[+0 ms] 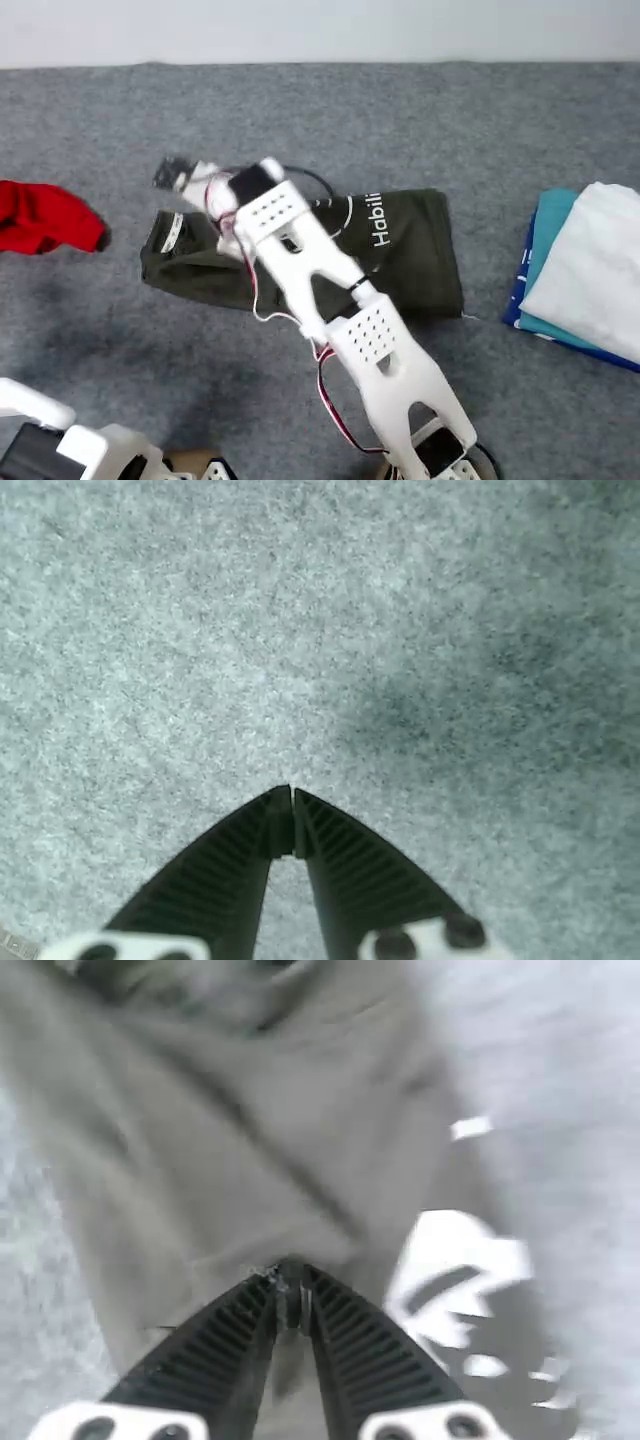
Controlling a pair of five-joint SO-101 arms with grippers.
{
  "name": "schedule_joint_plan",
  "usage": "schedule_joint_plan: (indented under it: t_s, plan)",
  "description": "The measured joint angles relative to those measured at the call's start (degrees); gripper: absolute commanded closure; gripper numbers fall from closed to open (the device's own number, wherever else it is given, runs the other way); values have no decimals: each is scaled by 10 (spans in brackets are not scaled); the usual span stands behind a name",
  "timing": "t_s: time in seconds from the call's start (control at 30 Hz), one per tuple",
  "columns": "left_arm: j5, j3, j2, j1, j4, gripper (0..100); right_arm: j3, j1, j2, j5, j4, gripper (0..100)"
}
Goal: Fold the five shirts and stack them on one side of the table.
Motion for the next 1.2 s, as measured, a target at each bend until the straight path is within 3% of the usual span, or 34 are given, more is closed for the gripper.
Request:
schedule_joint_plan:
  t_s: [0.2, 0.43, 0.57, 0.93, 1.07, 1.2]
  plan:
    - [0, 0, 0, 0, 0, 992, -73, -8, -1, 1, 30, 988]
    - [0, 0, 0, 0, 0, 992, -78, -98, 3, 1, 88, 988]
    - [0, 0, 0, 0, 0, 992, -75, -112, 33, 2, 80, 988]
    - [0, 0, 0, 0, 0, 992, -123, -18, 105, 39, -160, 988]
    - [0, 0, 0, 2, 0, 992, -176, -25, 105, 41, -128, 988]
    - [-1, 0, 0, 4, 0, 992, -196, -45, 105, 41, -33, 988]
